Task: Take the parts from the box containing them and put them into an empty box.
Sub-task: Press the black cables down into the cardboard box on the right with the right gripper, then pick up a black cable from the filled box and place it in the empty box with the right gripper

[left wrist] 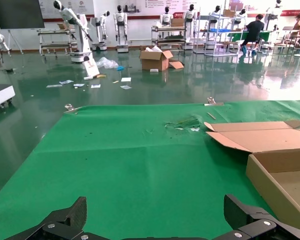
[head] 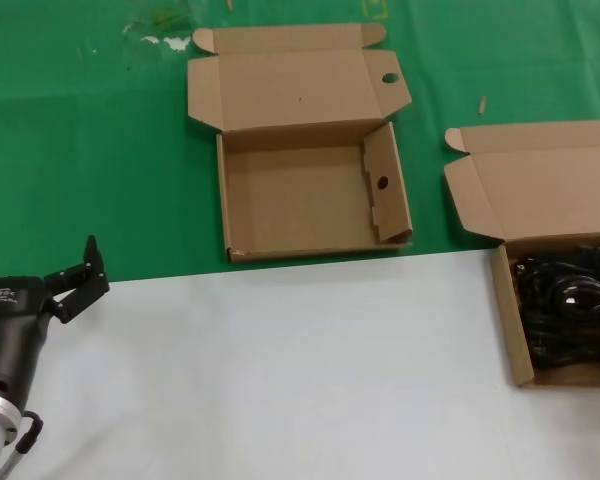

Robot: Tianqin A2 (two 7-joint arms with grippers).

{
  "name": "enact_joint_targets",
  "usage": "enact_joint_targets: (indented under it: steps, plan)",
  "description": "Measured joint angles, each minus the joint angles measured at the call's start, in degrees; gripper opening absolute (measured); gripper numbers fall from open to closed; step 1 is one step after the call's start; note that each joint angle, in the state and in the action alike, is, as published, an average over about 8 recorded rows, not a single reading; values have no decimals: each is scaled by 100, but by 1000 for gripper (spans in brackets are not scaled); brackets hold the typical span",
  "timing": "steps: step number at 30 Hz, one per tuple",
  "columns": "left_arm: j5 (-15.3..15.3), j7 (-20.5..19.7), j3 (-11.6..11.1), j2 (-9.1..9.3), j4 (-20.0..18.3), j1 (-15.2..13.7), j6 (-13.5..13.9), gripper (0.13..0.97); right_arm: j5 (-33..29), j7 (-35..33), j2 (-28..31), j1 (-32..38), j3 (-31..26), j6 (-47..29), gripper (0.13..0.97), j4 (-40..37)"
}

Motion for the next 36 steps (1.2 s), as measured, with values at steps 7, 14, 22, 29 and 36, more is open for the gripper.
enact_joint_targets:
  steps: [7,14,22,29,36]
  plan:
    - [0,0,0,0,0,0,0,966,168,-29,67,37,-149,37,800,-24]
    - [1,0,0,0,0,0,0,966,197,16,41,99,-236,-27,668,-137]
    - [1,0,0,0,0,0,0,966,145,118,-33,224,-318,-131,571,-269]
    - [0,0,0,0,0,0,0,966,85,223,-57,307,-380,-196,385,-303]
    - [0,-3,0,0,0,0,0,966,34,326,-28,347,-391,-198,279,-231]
